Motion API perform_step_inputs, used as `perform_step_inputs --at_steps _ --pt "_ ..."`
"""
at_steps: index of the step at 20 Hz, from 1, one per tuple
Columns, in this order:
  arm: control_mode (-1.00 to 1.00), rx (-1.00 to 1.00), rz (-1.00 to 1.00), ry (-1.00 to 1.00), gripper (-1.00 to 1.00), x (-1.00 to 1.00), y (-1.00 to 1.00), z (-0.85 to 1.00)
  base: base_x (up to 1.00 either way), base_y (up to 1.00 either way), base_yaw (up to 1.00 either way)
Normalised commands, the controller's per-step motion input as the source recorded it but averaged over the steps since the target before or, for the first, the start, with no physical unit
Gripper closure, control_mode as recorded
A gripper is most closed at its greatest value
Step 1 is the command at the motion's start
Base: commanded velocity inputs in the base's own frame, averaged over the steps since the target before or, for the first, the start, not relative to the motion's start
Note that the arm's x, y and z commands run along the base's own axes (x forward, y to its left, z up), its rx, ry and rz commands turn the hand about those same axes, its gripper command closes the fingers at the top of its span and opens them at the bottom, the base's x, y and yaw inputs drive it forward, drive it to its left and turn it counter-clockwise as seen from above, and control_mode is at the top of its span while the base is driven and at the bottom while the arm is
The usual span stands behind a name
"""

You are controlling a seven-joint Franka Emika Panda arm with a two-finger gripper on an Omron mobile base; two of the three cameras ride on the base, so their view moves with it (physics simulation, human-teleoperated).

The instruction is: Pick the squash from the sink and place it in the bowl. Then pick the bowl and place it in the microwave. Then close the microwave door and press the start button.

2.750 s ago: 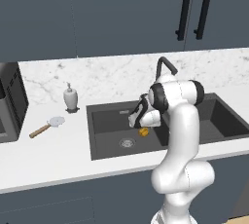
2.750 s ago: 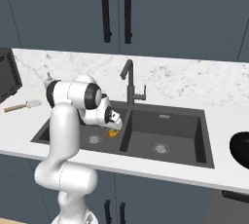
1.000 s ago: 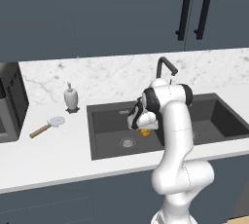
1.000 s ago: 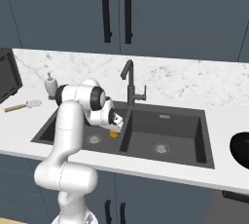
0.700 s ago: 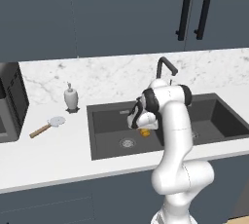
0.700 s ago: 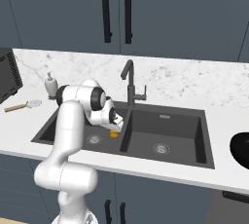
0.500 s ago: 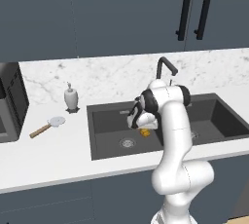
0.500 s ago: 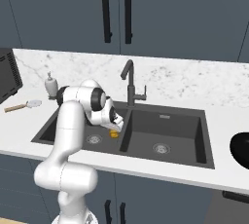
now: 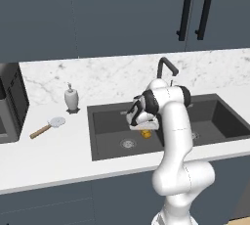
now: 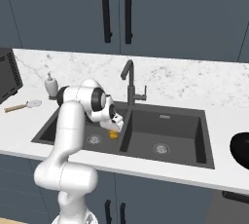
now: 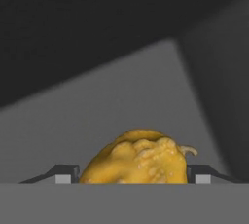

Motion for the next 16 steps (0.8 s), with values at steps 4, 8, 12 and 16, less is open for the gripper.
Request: perform_step_inputs --at_steps 4,8,12,16 --pt "-1.00 0.01 0.00 -0.04 1.00 -0.64 0.04 0.22 0.00 0.00 0.00" --pt "-1.00 0.00 0.00 -0.12 1.00 -0.66 0.24 0.42 0.00 0.00 0.00" --pt "-1.00 0.00 0.00 -0.13 1.00 -0.52 0.48 0.54 0.00 0.00 0.00" --pt "-1.00 0.00 0.01 -0.13 1.00 -0.35 0.44 0.78 0.00 0.00 0.00"
